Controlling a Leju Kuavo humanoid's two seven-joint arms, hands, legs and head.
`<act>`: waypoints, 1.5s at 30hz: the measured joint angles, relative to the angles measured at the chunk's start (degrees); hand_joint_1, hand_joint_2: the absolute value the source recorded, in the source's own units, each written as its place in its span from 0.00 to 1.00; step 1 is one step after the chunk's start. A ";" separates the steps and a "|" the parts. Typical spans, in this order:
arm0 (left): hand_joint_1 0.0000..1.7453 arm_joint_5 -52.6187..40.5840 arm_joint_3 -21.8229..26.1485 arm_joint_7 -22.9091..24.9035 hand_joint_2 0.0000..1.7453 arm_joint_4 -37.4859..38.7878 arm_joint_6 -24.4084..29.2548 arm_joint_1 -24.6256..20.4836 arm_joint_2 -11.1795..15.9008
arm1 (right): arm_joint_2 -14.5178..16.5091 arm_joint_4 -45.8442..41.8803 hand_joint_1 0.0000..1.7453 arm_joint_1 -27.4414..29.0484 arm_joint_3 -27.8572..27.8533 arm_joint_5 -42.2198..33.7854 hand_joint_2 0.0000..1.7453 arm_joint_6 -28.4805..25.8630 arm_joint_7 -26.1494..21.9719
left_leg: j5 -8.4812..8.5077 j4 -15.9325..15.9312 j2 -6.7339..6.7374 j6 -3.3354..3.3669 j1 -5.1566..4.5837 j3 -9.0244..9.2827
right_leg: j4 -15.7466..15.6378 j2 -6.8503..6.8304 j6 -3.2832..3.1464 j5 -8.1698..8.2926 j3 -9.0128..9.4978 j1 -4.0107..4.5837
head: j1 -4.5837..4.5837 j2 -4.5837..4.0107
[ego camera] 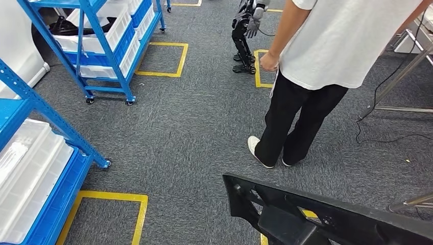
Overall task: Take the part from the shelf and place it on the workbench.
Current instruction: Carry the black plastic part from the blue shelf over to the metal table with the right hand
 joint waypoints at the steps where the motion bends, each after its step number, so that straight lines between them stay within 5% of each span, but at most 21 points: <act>1: 0.00 -0.10 0.01 0.15 1.00 0.00 0.00 0.09 0.00 | 0.17 0.05 1.00 0.05 -0.21 0.06 1.00 0.27 0.01 | -0.92 2.92 -0.32 -0.19 0.15 -1.35 | 0.09 0.75 0.00 0.03 -0.10 0.00 | 0.01 0.00; 3: 0.00 -0.35 0.04 0.52 1.00 0.00 0.01 0.22 0.02 | 0.48 0.17 1.00 0.13 -0.73 0.25 1.00 0.90 0.01 | 0.71 2.89 -0.50 -0.54 0.47 -1.35 | 0.48 2.40 0.12 -0.01 -0.19 -0.11 | -0.01 0.00; 6: 0.00 -0.73 0.21 0.96 1.00 0.00 0.00 0.21 0.13 | 1.08 0.27 1.00 0.09 -1.46 0.87 1.00 1.59 0.01 | 5.88 -7.35 -3.17 -0.88 1.09 3.35 | 1.87 4.69 0.94 -0.51 -0.63 -0.36 | 0.02 0.00; 8: 0.00 -0.97 0.36 1.12 1.00 0.00 -0.02 0.15 0.15 | 1.45 0.27 1.00 0.04 -1.88 1.26 1.00 1.65 0.01 | 6.21 -10.08 -4.71 -0.50 1.06 4.42 | 2.58 5.87 1.75 -0.61 -1.27 -0.37 | 0.04 0.00; 10: 0.00 -1.22 0.43 1.04 1.00 0.00 -0.09 -0.04 0.16 | 1.71 0.27 1.00 0.14 -2.27 1.44 1.00 1.63 0.00 | 6.48 -10.31 -3.67 0.37 0.84 4.43 | 2.58 6.79 2.50 -0.32 -1.74 -0.53 | 0.04 0.00; 12: 0.00 -1.37 0.47 0.85 1.00 0.00 -0.17 -0.15 0.19 | 1.84 0.27 1.00 0.21 -2.59 1.50 1.00 1.64 0.00 | 6.96 -10.73 -2.34 1.26 0.86 4.50 | 3.85 4.74 3.02 -1.18 -2.55 -0.53 | 0.07 0.00; 14: 0.00 -1.47 0.51 0.66 1.00 0.00 -0.19 -0.04 0.22 | 1.88 0.27 1.00 0.15 -2.74 1.57 1.00 1.65 0.01 | 7.23 -10.98 -0.87 1.77 0.76 4.38 | 9.41 1.25 3.39 -4.50 -5.11 -0.41 | 0.10 0.00; 17: 0.00 -1.58 0.68 0.58 1.00 0.00 -0.20 0.13 0.23 | 1.90 0.39 1.00 0.13 -2.86 1.70 1.00 1.65 0.01 | 7.14 -10.98 1.53 1.93 0.45 4.26 | 18.27 0.01 3.68 -7.83 -9.26 -0.58 | 0.13 0.00; 19: 0.00 -1.65 0.77 0.58 1.00 0.00 -0.22 0.04 0.23 | 1.90 0.51 1.00 0.15 -2.96 1.76 1.00 1.64 0.01 | 6.94 -10.98 2.96 1.90 0.35 4.48 | 14.99 -0.46 3.48 -5.16 -7.48 -0.60 | 0.13 0.00; 21: 0.00 -1.80 0.79 0.58 1.00 0.00 -0.27 -0.06 0.19 | 1.90 0.56 1.00 0.12 -2.98 1.86 1.00 1.56 0.01 | 6.61 -10.98 4.11 1.69 0.20 4.88 | 6.88 -2.85 2.83 -1.86 -3.18 -0.12 | 0.13 0.01; 23: 0.00 -2.09 0.81 0.60 1.00 0.00 -0.25 -0.12 0.15 | 1.90 0.55 1.00 0.08 -2.96 1.95 1.00 1.32 0.01 | 6.33 -11.01 5.04 1.25 0.05 5.17 | 2.45 -4.71 2.15 -0.91 -1.06 0.61 | 0.12 0.01; 25: 0.00 -2.35 0.85 0.63 1.00 0.00 -0.17 -0.34 0.13 | 1.90 0.54 1.00 0.12 -2.94 1.99 1.00 0.92 -0.01 | 6.23 -11.24 6.11 0.72 0.01 5.52 | 1.95 -3.93 1.65 -0.89 -1.16 0.94 | 0.11 0.00; 28: 0.00 -2.59 0.96 0.74 1.00 0.00 -0.05 -0.52 0.13 | 1.95 0.45 1.00 0.24 -2.80 1.83 1.00 0.44 -0.02 | 4.02 -8.61 3.27 -0.01 0.21 4.74 | 0.80 -1.92 0.66 -0.18 -0.72 0.36 | 0.09 0.00; 30: 0.00 -2.77 1.16 0.86 1.00 0.00 -0.02 -0.46 0.13 | 1.96 0.42 1.00 0.17 -2.59 1.58 1.00 0.37 -0.01 | 0.44 -1.79 0.26 -0.24 0.35 1.46 | 0.62 -0.59 0.23 -0.01 -0.62 0.13 | 0.08 0.00; 32: 0.00 -3.08 1.31 0.95 1.00 0.00 -0.03 -0.38 0.14 | 1.96 0.42 1.00 0.18 -2.46 1.17 1.00 0.40 0.00 | -1.27 4.35 -0.38 -0.41 0.37 -1.78 | 0.85 1.05 0.16 -0.06 -0.67 0.19 | 0.08 0.00; 33: 0.00 -3.27 1.32 0.96 1.00 0.00 -0.02 -0.34 0.15 | 1.96 0.42 1.00 0.21 -2.46 0.97 1.00 0.47 0.00 | -0.41 4.69 -0.44 -0.45 0.37 -2.21 | 1.04 1.98 0.19 -0.12 -0.67 0.19 | 0.08 0.00; 37: 0.00 -3.67 1.39 0.75 1.00 0.00 0.06 -0.39 0.27 | 2.37 0.38 1.00 0.37 -2.43 0.84 1.00 0.71 0.00 | 6.57 -7.53 -3.77 -0.29 0.66 2.53 | 2.39 5.28 1.07 -0.69 -1.02 0.02 | 0.08 0.01; 39: 0.00 -3.79 1.39 0.64 1.00 0.00 0.25 -0.53 0.27 | 2.57 0.17 1.00 0.55 -2.41 0.88 1.00 1.04 -0.01 | 6.65 -9.48 -4.93 0.18 0.55 3.23 | 2.75 6.47 1.75 -0.71 -1.53 -0.02 | 0.09 0.01; 41: 0.00 -4.04 1.40 0.62 1.00 0.00 0.49 -0.74 0.23 | 2.64 -0.06 1.00 0.86 -2.48 0.89 1.00 1.72 -0.02 | 7.03 -9.87 -3.61 0.98 0.50 3.39 | 2.74 7.39 2.37 -0.48 -1.87 -0.19 | 0.08 0.00; 43: 0.00 -4.33 1.42 0.63 1.00 0.00 0.64 -0.79 0.22 | 2.75 -0.31 1.00 1.13 -2.71 0.87 1.00 2.43 -0.02 | 7.48 -10.43 -2.18 1.76 0.66 3.55 | 4.75 5.26 2.90 -1.88 -2.93 -0.10 | 0.18 0.00; 45: 0.00 -4.45 1.44 0.63 1.00 0.00 0.69 -0.69 0.25 | 2.85 -0.50 1.00 1.20 -2.99 0.84 1.00 2.87 -0.02 | 7.62 -10.67 -0.72 2.12 0.57 3.50 | 10.94 1.53 3.39 -5.49 -5.88 -0.08 | 0.29 0.00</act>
